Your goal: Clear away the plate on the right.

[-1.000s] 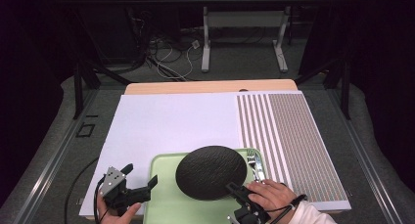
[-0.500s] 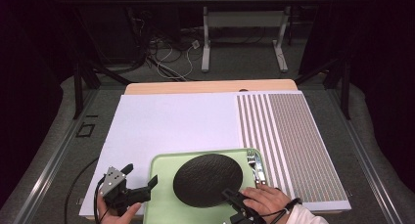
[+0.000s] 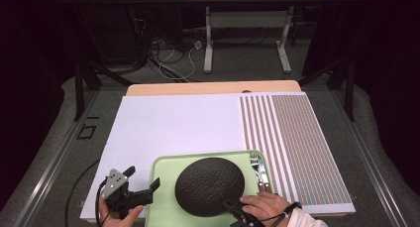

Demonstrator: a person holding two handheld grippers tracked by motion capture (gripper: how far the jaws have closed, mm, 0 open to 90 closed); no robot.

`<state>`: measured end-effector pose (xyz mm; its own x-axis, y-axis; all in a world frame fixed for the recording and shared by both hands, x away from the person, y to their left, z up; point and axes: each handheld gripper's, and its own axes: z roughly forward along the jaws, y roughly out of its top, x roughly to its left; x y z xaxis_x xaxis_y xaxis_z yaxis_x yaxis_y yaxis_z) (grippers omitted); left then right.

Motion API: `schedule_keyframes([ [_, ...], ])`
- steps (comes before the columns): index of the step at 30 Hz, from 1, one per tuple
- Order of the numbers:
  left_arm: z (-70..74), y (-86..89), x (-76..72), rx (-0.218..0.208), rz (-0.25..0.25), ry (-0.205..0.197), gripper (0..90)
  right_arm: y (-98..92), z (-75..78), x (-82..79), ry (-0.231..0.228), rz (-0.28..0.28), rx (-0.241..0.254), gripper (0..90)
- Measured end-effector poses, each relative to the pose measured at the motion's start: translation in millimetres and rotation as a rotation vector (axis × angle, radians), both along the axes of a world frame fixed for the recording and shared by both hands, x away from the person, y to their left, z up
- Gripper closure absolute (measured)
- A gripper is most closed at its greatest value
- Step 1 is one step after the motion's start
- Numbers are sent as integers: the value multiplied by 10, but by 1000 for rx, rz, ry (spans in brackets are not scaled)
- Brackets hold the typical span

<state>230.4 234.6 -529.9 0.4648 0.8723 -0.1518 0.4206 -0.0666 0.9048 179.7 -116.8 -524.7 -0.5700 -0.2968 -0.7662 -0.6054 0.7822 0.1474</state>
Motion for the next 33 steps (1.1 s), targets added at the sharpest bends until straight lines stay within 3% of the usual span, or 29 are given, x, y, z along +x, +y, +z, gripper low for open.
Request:
schedule_keyframes([
  [4,-1,-4,-3,2,1,0,20,28,-13,-8,13,9,2,842],
  [11,-2,8,-10,4,4,3,20,85,-52,-17,78,14,-15,800],
  [20,-11,1,-6,5,5,9,20,114,-109,45,226,-18,-50,701],
  [23,-8,13,-6,20,2,11,20,130,-119,65,258,-18,-63,682],
  [29,-17,-6,4,4,6,16,20,152,-130,113,335,-28,-87,646],
  [33,-15,-4,2,12,3,17,20,142,-121,110,375,-42,-80,651],
])
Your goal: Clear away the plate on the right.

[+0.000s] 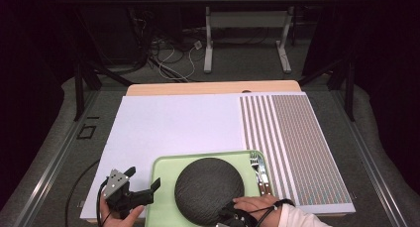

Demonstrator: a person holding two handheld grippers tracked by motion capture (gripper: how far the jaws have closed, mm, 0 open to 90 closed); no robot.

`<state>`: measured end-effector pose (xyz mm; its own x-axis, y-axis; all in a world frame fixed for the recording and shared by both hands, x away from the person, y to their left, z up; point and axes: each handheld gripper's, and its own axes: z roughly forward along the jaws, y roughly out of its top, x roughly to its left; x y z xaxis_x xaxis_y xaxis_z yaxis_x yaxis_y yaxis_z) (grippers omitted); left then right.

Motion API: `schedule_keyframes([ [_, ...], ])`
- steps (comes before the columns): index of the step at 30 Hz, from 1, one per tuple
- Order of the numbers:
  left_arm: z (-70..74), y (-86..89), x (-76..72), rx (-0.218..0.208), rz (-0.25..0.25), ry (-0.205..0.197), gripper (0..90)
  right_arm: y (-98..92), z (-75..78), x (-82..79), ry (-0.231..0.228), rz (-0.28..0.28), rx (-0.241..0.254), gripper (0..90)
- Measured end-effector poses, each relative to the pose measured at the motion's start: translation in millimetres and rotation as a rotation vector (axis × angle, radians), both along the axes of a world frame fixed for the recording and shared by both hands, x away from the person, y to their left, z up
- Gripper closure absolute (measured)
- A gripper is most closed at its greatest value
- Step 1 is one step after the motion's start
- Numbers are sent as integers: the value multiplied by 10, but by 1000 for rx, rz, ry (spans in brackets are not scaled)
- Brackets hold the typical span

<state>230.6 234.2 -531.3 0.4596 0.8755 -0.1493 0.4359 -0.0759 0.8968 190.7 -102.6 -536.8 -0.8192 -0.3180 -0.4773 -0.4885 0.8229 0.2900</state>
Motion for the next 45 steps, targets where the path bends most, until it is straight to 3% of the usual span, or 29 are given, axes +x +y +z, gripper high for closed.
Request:
schedule_keyframes([
  [4,-1,3,-3,-1,1,-1,20,-28,69,18,38,-15,64,550],
  [8,-2,-4,-8,-5,5,-2,20,-79,153,20,75,-26,112,509],
  [10,-3,-2,-5,-6,6,-2,20,-105,188,22,105,-47,126,494],
  [14,-9,-17,4,-5,5,2,20,-156,239,38,122,-61,123,449],
  [16,-7,-21,4,2,0,1,20,-192,257,71,140,-74,150,405],
  [22,-3,-8,-7,-4,4,-3,20,-298,339,187,180,-219,276,269],
  [27,-2,-1,-16,-4,2,-7,20,-390,401,293,190,-274,323,154],
  [34,3,11,-28,-7,6,-10,20,-499,450,403,194,-373,406,103],
  [42,3,7,-26,-4,5,-7,20,-676,420,533,207,-485,442,0],
  [45,3,8,-28,-5,7,-8,20,-776,404,593,196,-563,474,0],
])
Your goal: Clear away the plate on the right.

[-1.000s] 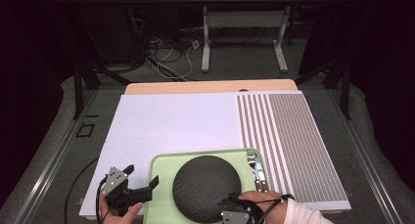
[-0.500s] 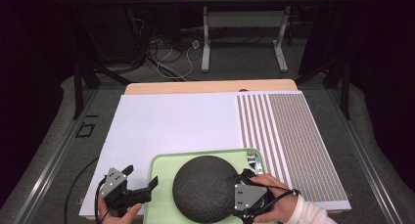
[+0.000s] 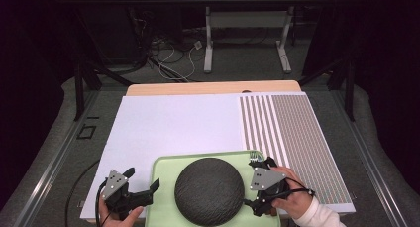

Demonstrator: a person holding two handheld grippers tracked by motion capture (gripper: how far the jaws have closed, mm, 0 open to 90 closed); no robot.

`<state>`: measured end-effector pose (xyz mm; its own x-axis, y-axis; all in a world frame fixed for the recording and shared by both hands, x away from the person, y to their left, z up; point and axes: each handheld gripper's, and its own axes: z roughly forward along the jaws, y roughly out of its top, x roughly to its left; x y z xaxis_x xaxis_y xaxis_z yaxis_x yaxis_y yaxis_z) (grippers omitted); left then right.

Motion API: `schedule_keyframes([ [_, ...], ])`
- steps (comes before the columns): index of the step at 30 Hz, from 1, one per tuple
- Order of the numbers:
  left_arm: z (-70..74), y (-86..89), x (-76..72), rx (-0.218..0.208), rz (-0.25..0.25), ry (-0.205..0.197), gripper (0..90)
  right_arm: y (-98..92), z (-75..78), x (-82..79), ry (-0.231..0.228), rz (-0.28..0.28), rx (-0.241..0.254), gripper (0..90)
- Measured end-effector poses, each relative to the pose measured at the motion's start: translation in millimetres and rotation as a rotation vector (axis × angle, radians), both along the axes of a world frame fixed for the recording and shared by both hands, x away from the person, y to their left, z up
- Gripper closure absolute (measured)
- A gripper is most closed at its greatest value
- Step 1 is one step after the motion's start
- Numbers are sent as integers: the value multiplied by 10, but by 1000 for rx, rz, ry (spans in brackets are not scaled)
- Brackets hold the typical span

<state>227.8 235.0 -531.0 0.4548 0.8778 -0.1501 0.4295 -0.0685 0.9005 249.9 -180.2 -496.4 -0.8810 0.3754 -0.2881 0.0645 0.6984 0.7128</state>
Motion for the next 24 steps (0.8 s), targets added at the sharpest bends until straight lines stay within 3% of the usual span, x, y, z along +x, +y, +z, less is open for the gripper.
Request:
schedule_keyframes([
  [11,0,0,0,0,0,-1,20,-388,-77,128,7,-186,55,0],
  [24,10,12,-10,-2,0,-9,20,-775,-213,312,69,-377,160,0],
])
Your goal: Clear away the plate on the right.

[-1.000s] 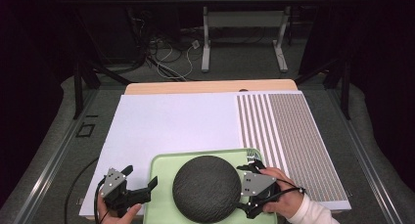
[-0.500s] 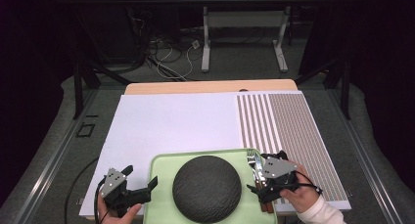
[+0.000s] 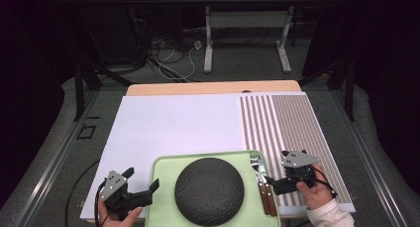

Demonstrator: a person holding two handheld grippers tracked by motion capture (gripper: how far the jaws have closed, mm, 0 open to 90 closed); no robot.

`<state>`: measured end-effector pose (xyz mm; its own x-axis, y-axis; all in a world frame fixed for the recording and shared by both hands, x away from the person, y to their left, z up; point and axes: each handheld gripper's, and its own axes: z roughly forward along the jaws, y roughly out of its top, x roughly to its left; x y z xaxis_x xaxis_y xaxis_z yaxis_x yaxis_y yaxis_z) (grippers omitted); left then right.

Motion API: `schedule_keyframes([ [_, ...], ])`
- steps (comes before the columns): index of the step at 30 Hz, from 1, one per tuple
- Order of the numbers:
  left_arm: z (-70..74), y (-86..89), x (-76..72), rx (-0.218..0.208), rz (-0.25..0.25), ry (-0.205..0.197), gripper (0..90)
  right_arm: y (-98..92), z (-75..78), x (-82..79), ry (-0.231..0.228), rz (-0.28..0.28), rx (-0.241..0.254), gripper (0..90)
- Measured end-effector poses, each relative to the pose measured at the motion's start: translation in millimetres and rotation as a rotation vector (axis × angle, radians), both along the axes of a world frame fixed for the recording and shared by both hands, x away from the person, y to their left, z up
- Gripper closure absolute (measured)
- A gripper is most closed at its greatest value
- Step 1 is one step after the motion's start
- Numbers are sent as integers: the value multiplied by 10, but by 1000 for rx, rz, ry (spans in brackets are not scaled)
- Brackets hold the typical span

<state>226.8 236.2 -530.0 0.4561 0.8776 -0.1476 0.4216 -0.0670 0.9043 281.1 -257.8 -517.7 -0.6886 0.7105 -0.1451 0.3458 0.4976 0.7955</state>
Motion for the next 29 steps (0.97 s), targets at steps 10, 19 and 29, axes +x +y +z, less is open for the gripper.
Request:
schedule_keyframes([
  [10,1,11,3,9,-2,1,20,-171,-91,88,29,-106,55,0],
  [19,0,17,4,6,-2,3,20,-278,-167,156,49,-177,71,0],
  [29,-6,12,16,-4,1,4,20,-337,-203,197,66,-205,99,0],
])
